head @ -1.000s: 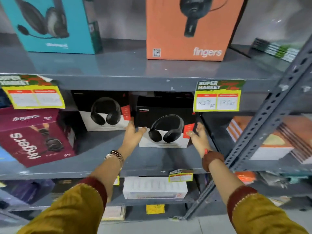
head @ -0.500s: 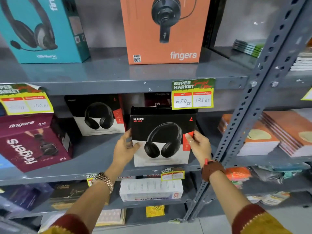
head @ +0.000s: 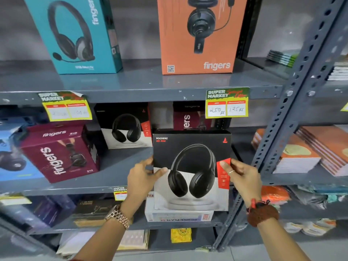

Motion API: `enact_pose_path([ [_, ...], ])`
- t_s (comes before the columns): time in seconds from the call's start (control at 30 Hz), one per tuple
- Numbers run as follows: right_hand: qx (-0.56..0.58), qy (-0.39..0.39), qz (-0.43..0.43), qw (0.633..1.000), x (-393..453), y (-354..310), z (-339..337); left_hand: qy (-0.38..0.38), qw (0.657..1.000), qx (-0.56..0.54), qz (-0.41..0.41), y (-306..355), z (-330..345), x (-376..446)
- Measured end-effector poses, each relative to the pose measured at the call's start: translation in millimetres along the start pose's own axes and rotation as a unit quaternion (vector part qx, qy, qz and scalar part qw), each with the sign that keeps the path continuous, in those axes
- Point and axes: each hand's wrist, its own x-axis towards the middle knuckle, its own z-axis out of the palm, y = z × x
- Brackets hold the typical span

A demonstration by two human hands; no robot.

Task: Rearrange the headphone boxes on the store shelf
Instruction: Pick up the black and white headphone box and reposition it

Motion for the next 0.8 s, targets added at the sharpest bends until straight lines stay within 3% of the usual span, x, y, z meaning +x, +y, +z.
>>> enact_pose_path([
  [0.13, 0.005, -0.027, -0.008, 1.000, 1, -15, 38, 0.014, 1.000, -0.004, -0.016, -19, -27, 14],
  [0.47, -0.003, -0.071, -0.048, 0.996, 12, -86, 172, 0.006, 0.985, -0.168, -0.047, -99, -101, 84],
  [0.6, 0.010, -0.086, -0.020, 0.996, 17, -100, 216, 0.001, 0.979, -0.191, -0.067, -121, -115, 106],
  [0.8, -0.021, -0.054, -0.010, 0.998, 11, -94, 255, -0.040, 0.976, -0.207, -0.054, -151, -124, 116],
])
